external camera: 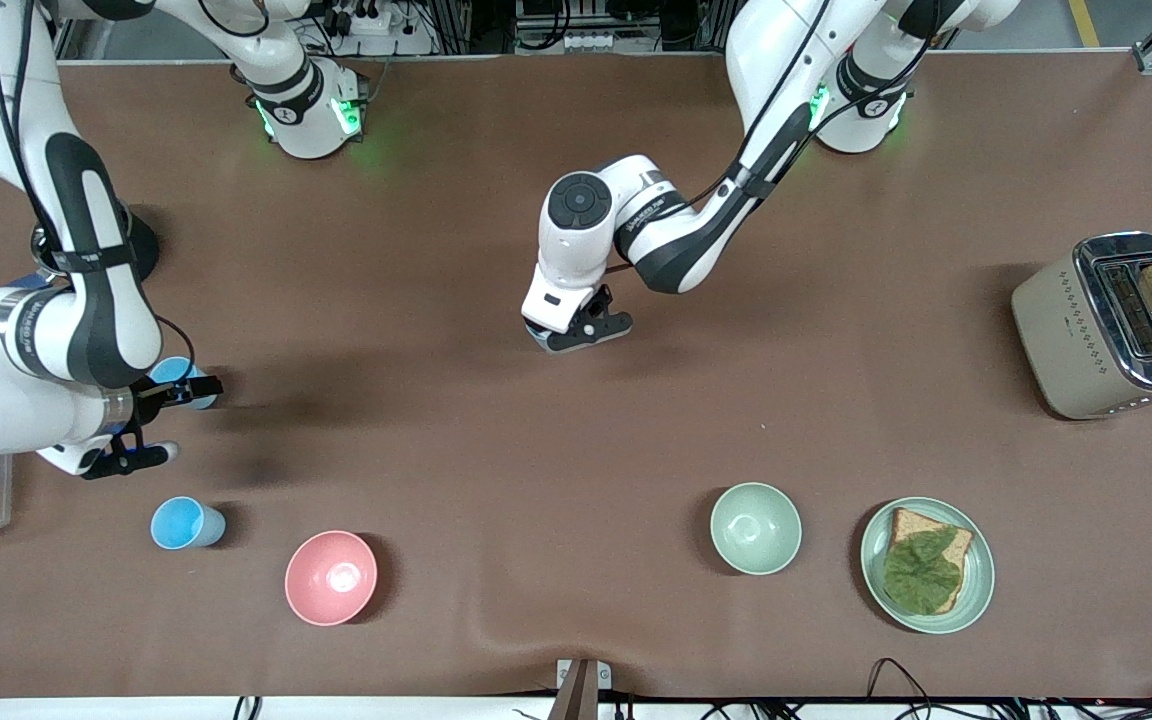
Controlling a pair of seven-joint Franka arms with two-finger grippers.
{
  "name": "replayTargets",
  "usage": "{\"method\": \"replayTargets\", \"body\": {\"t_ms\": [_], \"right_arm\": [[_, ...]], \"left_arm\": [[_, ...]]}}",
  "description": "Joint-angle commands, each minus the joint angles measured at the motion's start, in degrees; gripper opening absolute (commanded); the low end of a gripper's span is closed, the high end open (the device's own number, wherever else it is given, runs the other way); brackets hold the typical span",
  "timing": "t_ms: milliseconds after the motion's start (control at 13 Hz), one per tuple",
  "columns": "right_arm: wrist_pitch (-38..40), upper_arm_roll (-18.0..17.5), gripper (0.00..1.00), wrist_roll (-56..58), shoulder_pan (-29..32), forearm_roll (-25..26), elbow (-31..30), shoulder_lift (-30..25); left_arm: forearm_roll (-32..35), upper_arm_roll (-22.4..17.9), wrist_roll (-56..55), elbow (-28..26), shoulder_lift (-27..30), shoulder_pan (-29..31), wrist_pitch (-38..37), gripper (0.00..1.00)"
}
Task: Stack blue cups with both arms
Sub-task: 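Release the cup at center while the right gripper reaches another cup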
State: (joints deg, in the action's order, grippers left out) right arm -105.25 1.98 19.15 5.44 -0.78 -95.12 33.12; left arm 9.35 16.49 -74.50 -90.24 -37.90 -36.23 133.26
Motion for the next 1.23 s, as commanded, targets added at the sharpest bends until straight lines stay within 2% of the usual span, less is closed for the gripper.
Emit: {"method": "replayTargets", "body": {"t_ms": [0, 308, 538, 615, 692, 769, 923, 1154], "right_arm": [[-0.9, -0.8, 1.0, 0.3, 0.5, 0.4, -3.0, -1.2], [-3.9, -0.8, 1.0, 0.9, 1.1, 0.5, -4.6, -1.1], [-5.7, -0.8, 1.0, 1.2, 1.9, 0.6, -4.6, -0.6], [-7.1, -0.8, 0.8, 3.8, 2.5, 0.7, -4.7, -0.5], [-8.9, -0.8, 0.05, 10.8, 3.9, 0.8, -4.7, -0.4], [-10.5, -0.8, 0.0, 14.0, 4.7, 0.7, -5.1, -0.2], [-15.4, -0.8, 0.0, 15.2, 4.8, 0.8, -8.7, -0.9], [-15.4, -0.8, 0.0, 15.2, 4.4, 0.8, -9.7, -2.1]], "left_arm": [[0.8, -0.1, -0.8, -0.6, 7.2, 2.3, -6.0, 1.0], [-0.5, 0.5, 4.0, -0.6, 15.9, 10.5, -11.5, 1.0], [-4.3, 0.3, 19.4, -0.6, 21.5, 19.1, -19.6, 1.0], [-4.3, 0.2, 24.5, -0.6, 23.4, 22.3, -22.9, 1.0], [-4.3, 0.2, 30.4, -0.6, 25.2, 26.6, -26.5, 1.0], [-4.4, 0.1, 35.5, -0.6, 26.5, 29.8, -28.4, 1.0], [-4.5, 0.5, 46.8, -0.6, 28.1, 36.6, -29.4, 1.0], [-4.5, 0.1, 61.0, -0.6, 30.6, 44.0, -30.4, 1.0]]}}
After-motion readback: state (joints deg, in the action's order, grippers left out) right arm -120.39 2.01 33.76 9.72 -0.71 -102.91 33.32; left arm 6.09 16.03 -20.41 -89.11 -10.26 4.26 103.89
